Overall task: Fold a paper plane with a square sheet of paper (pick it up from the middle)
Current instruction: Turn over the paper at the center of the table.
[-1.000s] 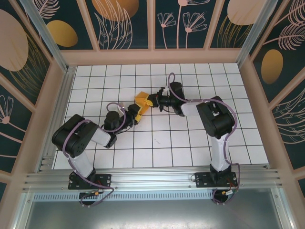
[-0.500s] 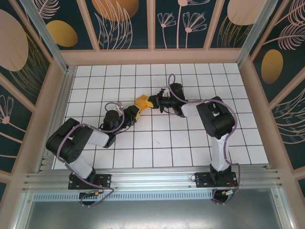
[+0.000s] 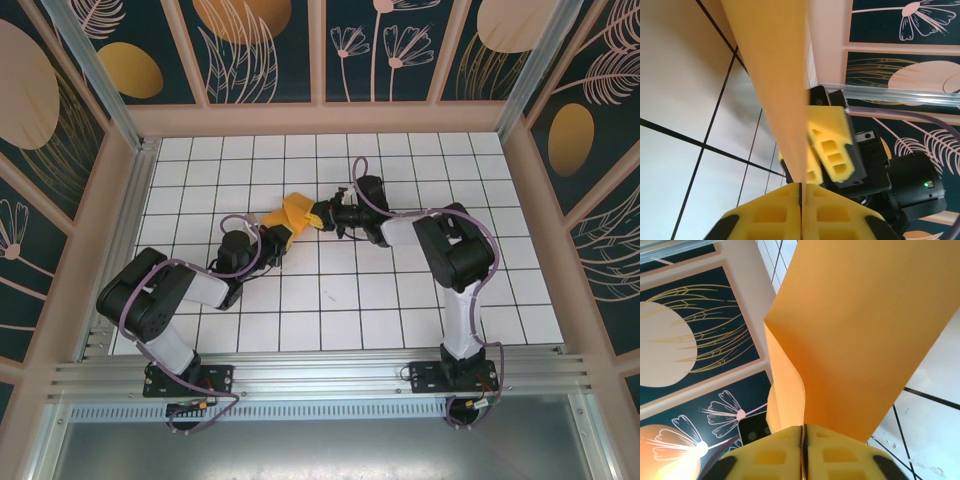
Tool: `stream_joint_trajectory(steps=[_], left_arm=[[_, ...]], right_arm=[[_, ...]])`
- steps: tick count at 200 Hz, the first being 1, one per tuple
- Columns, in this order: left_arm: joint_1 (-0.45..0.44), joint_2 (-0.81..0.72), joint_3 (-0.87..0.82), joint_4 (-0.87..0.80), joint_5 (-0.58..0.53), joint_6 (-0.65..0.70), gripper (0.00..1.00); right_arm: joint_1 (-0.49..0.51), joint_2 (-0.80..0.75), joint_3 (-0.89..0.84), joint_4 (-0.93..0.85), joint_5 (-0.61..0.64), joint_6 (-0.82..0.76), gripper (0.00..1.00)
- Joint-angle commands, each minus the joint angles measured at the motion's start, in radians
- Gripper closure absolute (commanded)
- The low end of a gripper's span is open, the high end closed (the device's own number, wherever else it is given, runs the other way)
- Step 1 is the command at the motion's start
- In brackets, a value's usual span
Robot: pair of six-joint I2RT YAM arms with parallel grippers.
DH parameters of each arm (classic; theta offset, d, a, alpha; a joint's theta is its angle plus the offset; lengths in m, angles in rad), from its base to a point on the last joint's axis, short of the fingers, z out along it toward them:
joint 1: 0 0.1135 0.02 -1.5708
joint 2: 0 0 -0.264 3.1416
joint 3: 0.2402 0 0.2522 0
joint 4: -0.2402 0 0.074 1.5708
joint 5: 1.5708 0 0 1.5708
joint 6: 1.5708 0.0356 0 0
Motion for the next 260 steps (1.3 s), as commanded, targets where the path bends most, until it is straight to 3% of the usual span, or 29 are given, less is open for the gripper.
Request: stream_joint_trajectory(steps=[1, 19, 47, 87, 120, 165, 190, 222, 260], left_arm=[[-0.004, -0.012, 0.03, -0.046, -0.008, 0.036, 0.99], [-0.004, -0.052, 0.056, -0.157, -0.023, 0.099, 1.0], [-0.003, -0.175, 0.163, -0.523, -0.108, 0.312, 1.0], [-0.004, -0.253, 0.469, -1.204, -0.363, 0.719, 1.0], [-0.004, -0.206, 0.711, -1.555, -0.66, 0.917, 1.0], [-0.066, -0.027, 0.938, -1.787, -1.034, 1.086, 1.0], [-0.137, 0.124, 1.034, -1.872, -1.131, 1.163, 1.0], [-0.201, 0.244, 1.088, -1.865, -1.135, 1.197, 1.0], [-0.279, 0.355, 1.107, -1.782, -0.976, 1.276, 1.0]], right_arm=[[0.0, -0.087, -0.001, -0.09, 0.007, -0.109, 0.7], [-0.015, -0.153, 0.021, -0.265, 0.096, -0.259, 0.47], [-0.05, -0.257, 0.034, -0.487, 0.274, -0.452, 0.3], [-0.083, -0.377, -0.015, -0.629, 0.501, -0.584, 0.22], [-0.11, -0.423, -0.068, -0.647, 0.556, -0.576, 0.21], [-0.157, -0.462, -0.131, -0.647, 0.58, -0.538, 0.22], [-0.186, -0.487, -0.154, -0.654, 0.587, -0.53, 0.22], [-0.232, -0.536, -0.189, -0.658, 0.601, -0.513, 0.22], [-0.294, -0.608, -0.238, -0.66, 0.618, -0.485, 0.22]])
